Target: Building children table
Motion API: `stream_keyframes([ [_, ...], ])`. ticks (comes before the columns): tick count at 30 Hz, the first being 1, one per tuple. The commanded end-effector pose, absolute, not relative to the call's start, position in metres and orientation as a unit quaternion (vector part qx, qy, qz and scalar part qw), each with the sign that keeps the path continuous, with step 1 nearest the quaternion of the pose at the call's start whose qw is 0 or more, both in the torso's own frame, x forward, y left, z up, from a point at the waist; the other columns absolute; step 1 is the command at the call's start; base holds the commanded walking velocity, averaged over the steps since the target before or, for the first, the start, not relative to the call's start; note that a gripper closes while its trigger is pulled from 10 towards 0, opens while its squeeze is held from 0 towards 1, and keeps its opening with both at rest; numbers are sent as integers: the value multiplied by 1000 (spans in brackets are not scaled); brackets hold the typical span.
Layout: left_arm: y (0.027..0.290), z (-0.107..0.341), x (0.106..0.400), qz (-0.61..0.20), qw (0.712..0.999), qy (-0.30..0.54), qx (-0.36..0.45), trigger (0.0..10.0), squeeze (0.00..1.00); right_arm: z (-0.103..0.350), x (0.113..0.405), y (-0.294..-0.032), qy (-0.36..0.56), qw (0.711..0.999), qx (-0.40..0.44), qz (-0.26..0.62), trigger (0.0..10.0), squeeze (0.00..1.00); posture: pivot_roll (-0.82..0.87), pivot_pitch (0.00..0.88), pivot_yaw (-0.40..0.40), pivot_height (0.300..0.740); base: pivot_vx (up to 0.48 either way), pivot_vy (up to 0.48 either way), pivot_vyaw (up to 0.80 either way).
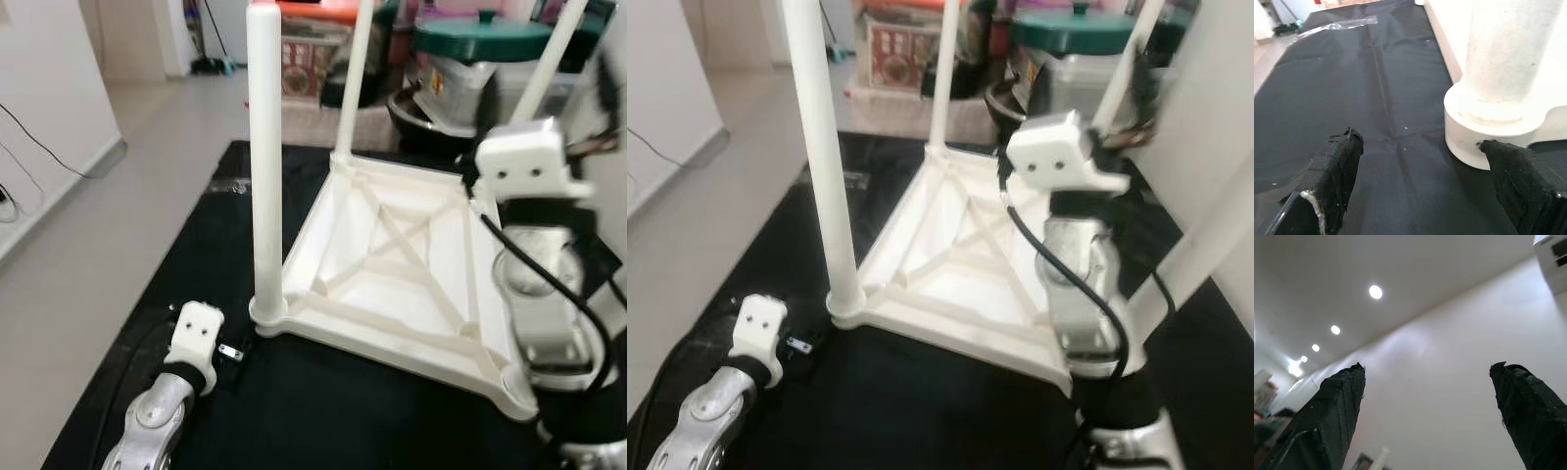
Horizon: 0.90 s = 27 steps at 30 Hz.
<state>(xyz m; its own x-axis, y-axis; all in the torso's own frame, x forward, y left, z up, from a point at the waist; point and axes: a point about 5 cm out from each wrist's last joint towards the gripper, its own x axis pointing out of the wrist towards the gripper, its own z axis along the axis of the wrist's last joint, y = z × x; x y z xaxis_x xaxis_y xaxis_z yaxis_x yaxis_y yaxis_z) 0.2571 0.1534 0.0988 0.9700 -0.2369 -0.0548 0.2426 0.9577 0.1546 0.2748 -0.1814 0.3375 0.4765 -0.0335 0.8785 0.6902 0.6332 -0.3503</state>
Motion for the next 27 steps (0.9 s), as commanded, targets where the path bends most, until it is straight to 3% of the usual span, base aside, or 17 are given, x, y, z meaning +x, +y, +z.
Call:
stream_keyframes([
  [1,149,96,256,-128,988,23,79,10000,0,342,271,-179,-474,767,-361,-236,10000,0,34,0,-55,740,0,0,0],
  [2,148,96,257,-130,988,21,79,10000,0,342,273,-183,-467,778,-349,-236,10000,0,31,0,-55,740,0,0,-538],
  [3,146,97,258,-132,988,19,78,10000,0,340,279,-187,-449,806,-314,-224,10000,0,28,0,-56,740,0,0,-775],
  [11,146,96,256,-135,988,18,76,10000,0,324,290,-170,-433,829,-313,-165,10000,0,32,0,-59,740,0,0,-761],
  [14,146,96,254,-134,988,18,71,10000,0,309,295,-154,-417,844,-321,-103,10000,0,41,0,-63,740,0,0,0],
  [17,148,97,252,-129,990,17,62,10000,0,282,300,-131,-369,888,-275,-1,10000,0,53,0,-69,740,0,0,0],
  [19,148,97,252,-129,990,17,62,10000,0,282,300,-131,-369,888,-275,-1,10000,0,53,0,-69,740,0,0,0],
  [22,148,99,249,-129,991,14,46,10000,0,260,302,-108,-300,926,-194,123,10000,0,59,0,-66,740,0,0,0],
  [27,148,100,249,-128,991,14,42,10000,0,253,303,-103,-270,937,-155,160,10000,0,61,0,-63,740,-243,0,0],
])
